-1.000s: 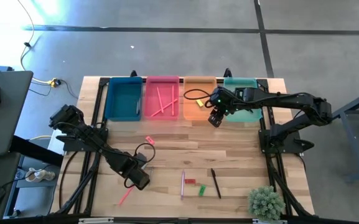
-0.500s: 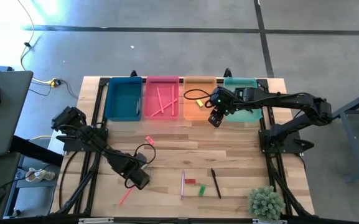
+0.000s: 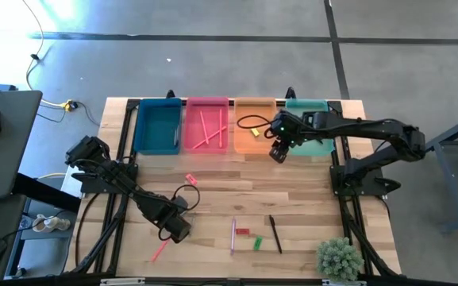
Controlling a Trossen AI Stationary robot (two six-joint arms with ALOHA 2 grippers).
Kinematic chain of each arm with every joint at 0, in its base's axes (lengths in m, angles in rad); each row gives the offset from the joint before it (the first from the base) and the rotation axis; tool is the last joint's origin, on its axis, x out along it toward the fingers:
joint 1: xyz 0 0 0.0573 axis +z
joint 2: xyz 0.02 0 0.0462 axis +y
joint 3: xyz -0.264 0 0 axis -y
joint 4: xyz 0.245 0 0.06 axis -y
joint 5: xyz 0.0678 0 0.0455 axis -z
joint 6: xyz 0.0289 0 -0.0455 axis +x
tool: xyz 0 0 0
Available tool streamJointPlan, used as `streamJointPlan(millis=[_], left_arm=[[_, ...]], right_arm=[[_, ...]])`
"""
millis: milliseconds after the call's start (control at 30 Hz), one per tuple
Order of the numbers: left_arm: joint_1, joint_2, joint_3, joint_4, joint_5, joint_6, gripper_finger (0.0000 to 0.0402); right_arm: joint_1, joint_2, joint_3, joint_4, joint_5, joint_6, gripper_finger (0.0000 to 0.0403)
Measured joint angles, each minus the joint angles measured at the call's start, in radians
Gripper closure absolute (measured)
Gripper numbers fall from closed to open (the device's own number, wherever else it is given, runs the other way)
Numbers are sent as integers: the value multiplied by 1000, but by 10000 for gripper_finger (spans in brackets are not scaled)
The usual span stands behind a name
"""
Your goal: Sort crayons/erasers/pens/pencils in bins
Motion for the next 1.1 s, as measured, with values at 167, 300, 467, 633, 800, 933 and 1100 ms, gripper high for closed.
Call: streamJointPlan(millis=[167, 300, 467, 633, 800, 933, 1100], left_arm=[[16, -2, -1, 4, 12, 12, 387], [37, -23, -5, 11, 10, 22, 396], [79, -88, -5, 14, -25, 60, 399], [143, -177, -4, 18, -93, 109, 399], [213, -270, -4, 96, -190, 168, 400], [272, -324, -3, 222, -267, 254, 400], [342, -346, -2, 436, -306, 411, 400]], right_arm=[[0, -75, 0, -13, -1, 0, 231], [0, -138, 0, -12, -22, 0, 231], [0, -200, 0, -11, -111, 3, 231], [14, -228, 0, -7, -207, 1, 231], [64, -230, 0, 16, -233, -8, 231], [104, -229, 0, 56, -229, -8, 231], [144, -229, 0, 153, -226, -8, 231]])
